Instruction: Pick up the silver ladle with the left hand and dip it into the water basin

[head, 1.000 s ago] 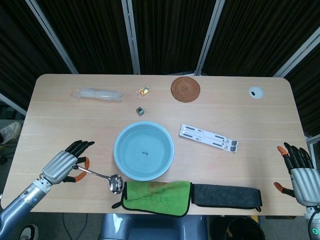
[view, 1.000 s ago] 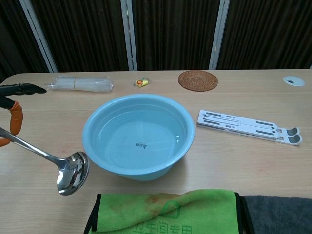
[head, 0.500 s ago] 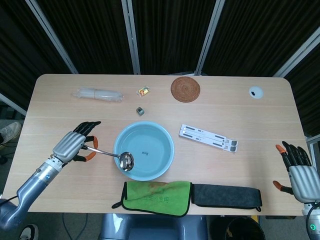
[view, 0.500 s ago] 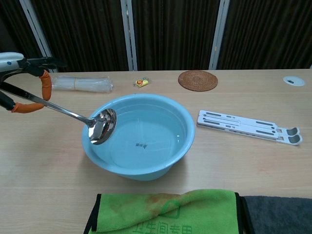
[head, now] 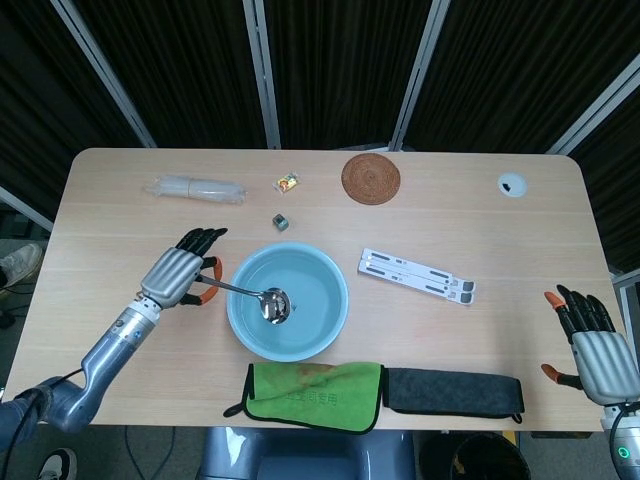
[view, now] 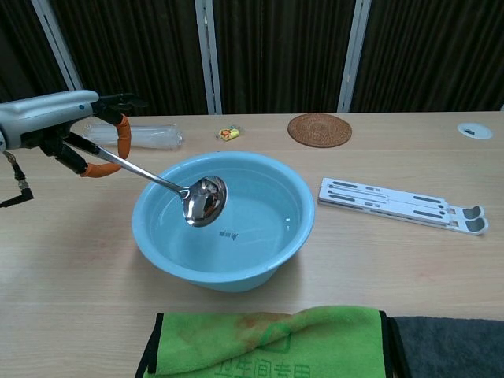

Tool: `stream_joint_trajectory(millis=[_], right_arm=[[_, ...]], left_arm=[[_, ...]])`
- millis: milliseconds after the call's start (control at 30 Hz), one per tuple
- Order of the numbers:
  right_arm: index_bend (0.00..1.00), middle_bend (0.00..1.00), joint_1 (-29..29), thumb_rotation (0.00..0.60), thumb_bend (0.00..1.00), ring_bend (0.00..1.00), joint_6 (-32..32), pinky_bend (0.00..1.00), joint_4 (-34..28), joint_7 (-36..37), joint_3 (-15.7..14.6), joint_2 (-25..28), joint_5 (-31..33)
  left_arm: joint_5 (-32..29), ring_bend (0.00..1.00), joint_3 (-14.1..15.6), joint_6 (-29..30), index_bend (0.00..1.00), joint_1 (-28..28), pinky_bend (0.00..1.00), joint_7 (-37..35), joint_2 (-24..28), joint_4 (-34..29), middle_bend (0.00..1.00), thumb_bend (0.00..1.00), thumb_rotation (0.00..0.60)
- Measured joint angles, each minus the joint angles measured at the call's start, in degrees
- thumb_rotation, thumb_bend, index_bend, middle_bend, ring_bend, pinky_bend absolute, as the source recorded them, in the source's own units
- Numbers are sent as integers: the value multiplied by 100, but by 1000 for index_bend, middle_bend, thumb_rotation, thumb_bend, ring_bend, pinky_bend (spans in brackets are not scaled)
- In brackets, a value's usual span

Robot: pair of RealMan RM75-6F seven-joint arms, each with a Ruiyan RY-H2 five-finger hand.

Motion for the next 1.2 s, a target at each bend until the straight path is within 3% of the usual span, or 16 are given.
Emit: stream_joint_trajectory(millis=[233, 800, 1200], right_arm=[[58, 0, 83, 600, 17, 0, -209, 0, 32, -5, -64, -1, -31], [58, 0, 138, 600, 17, 0, -280, 0, 73, 195, -52, 49, 30], [58, 0, 132, 600, 17, 0, -269, 0, 149, 332, -47, 94, 67]], left_arm=[[-251, 0, -127, -121, 651, -189, 0, 496, -432, 463, 0, 442, 600], [-518, 0, -290, -652, 653, -683, 0, 533, -1232, 1333, 0, 442, 600], [-620, 0, -260, -899, 656, -768, 0, 458, -1185, 1042, 0, 443, 600]])
